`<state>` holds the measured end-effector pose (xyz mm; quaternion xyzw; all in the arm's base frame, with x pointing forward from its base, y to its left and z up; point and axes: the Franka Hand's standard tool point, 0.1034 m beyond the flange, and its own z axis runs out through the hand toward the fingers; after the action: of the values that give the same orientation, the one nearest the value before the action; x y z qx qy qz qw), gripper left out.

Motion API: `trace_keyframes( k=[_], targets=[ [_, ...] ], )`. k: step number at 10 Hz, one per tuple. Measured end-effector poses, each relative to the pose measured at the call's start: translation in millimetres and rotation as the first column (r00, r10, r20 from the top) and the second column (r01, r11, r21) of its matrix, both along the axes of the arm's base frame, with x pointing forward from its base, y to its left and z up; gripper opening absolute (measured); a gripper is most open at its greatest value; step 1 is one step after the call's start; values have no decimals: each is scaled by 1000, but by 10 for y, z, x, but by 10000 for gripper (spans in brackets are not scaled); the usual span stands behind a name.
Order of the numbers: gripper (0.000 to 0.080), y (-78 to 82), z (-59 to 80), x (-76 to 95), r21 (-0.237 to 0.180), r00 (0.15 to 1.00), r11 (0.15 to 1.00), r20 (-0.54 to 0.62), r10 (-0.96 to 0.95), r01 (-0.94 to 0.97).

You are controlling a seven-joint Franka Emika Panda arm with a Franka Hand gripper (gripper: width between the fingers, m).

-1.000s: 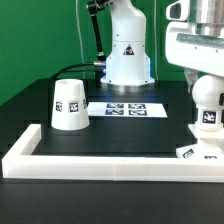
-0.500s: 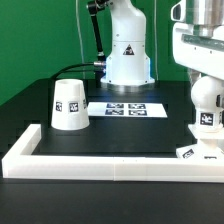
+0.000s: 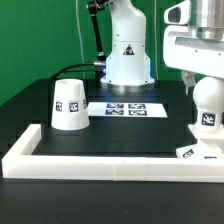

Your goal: Assemble lamp

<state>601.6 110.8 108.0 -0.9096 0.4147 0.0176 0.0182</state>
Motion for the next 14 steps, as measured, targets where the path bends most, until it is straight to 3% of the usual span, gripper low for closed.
trace_keyframes(
  k=[5, 10, 14],
  targets=[
    [699, -5, -6, 10, -3, 907, 907, 32, 421, -421],
    [699, -80, -14, -4, -3, 703, 703, 36, 711, -711],
    [699, -103, -17, -3, -10, 479, 480, 46, 877, -877]
  ],
)
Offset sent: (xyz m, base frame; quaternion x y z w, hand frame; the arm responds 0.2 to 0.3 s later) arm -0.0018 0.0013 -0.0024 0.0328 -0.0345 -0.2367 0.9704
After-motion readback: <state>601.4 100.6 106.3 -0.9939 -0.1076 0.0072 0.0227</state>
